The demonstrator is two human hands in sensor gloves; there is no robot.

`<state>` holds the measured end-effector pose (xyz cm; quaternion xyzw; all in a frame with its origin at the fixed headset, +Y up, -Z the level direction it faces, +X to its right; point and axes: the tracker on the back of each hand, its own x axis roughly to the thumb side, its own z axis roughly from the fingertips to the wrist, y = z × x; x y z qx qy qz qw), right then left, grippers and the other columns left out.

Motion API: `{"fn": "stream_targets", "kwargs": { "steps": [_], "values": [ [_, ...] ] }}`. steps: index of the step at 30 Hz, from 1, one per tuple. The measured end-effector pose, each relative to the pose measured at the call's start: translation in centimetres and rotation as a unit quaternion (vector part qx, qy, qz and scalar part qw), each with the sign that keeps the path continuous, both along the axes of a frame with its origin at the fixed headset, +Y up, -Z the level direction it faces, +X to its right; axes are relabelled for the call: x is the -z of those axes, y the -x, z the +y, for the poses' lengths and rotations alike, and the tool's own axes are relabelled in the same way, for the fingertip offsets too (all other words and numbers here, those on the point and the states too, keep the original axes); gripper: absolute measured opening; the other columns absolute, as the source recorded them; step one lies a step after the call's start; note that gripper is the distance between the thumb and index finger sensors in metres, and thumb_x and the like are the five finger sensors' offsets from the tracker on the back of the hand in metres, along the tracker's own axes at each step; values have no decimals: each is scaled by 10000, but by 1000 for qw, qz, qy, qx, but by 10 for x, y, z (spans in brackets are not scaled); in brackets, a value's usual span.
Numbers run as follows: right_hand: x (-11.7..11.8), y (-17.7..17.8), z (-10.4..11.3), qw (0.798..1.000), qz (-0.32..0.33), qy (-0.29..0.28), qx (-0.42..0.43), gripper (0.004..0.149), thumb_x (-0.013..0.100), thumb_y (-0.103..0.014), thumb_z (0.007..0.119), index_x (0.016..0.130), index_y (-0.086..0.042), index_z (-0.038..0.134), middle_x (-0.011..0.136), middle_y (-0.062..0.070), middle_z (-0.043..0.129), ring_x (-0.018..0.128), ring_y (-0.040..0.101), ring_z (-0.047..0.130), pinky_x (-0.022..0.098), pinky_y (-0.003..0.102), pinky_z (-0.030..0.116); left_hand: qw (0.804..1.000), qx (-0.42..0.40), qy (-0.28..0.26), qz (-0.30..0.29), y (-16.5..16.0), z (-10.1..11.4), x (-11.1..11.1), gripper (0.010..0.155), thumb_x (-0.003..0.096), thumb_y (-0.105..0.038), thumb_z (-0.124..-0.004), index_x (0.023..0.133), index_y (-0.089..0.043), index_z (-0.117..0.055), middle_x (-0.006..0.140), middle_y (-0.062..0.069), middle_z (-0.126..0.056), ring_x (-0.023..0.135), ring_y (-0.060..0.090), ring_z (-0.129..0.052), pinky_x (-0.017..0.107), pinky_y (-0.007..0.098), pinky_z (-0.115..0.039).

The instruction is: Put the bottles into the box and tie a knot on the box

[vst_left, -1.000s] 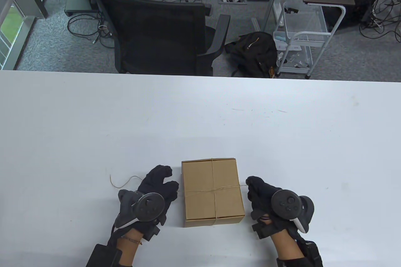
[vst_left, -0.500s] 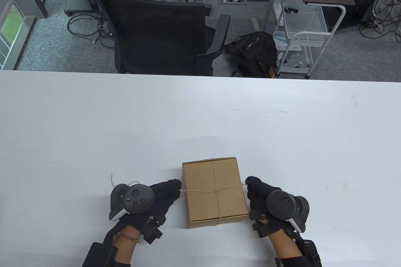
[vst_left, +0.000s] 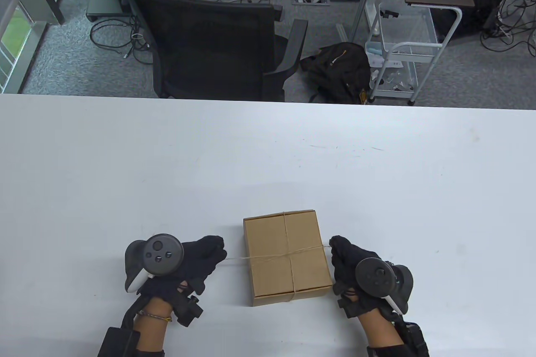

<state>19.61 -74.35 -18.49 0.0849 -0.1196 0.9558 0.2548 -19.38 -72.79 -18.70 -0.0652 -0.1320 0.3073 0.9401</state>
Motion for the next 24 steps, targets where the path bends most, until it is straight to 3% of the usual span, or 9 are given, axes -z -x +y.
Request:
{"fn": "stream_targets", "kwargs": {
  "steps": [2, 6, 11, 13, 18, 21, 24],
  "values": [
    [0, 1, -1, 1000, 2, 5, 0, 400, 455, -254, 785, 783, -67, 917, 450, 62, 1056, 389, 284, 1050, 348, 495, 888, 995, 91, 46, -5, -10, -12, 2, 540, 514, -413, -820, 967, -122, -853, 511, 72, -1114, 65, 106, -1025, 19, 246, -884],
    [0, 3, -1, 1000, 4, 2, -11, 400, 456, -254, 785, 784, -67, 916, 451, 61, 1056, 389, 284, 1049, 347, 494, 889, 982, 137, 112, -69, -29, -25, 6, 535, 497, -400, -880, 977, -166, -868, 582, 93, -1131, 73, 100, -1037, 31, 239, -892],
    [1, 3, 0, 1000, -4, -7, -18, 399, 458, -251, 783, 787, -67, 912, 451, 62, 1054, 387, 284, 1049, 344, 493, 889, 961, 14, 218, -170, -40, -25, 2, 532, 467, -412, -941, 933, -157, -929, 621, 116, -1139, 90, 112, -1050, 43, 243, -900],
    [3, 5, -1, 1000, 0, -2, -22, 399, 457, -252, 784, 787, -67, 912, 451, 60, 1054, 386, 282, 1049, 342, 493, 890, 941, -51, 258, -215, -41, -23, 0, 513, 459, -422, -956, 892, -146, -958, 612, 110, -1141, 97, 113, -1053, 48, 243, -902],
    [4, 1, 0, 1000, -9, 1, 11, 399, 458, -252, 783, 787, -65, 911, 453, 62, 1054, 388, 285, 1049, 344, 495, 888, 906, -198, 270, -261, -41, -18, -1, 497, 440, -451, -970, 820, -132, -998, 532, 78, -1145, 80, 107, -1050, 35, 241, -900],
    [2, 4, -1, 1000, -2, 8, 9, 399, 458, -252, 784, 786, -65, 912, 453, 62, 1055, 389, 285, 1049, 344, 495, 888, 876, -282, 276, -277, -44, -19, -2, 541, 464, -490, -924, 881, -146, -968, 537, 77, -1132, 97, 103, -1044, 47, 239, -896],
    [0, 11, -2, 1000, 18, 11, 6, 400, 457, -254, 784, 787, -67, 912, 457, 62, 1055, 392, 286, 1049, 348, 497, 887, 841, -368, 279, -281, -47, -21, -3, 607, 512, -522, -824, 1008, -175, -868, 576, 84, -1113, 127, 101, -1037, 71, 235, -892]
  ]
}}
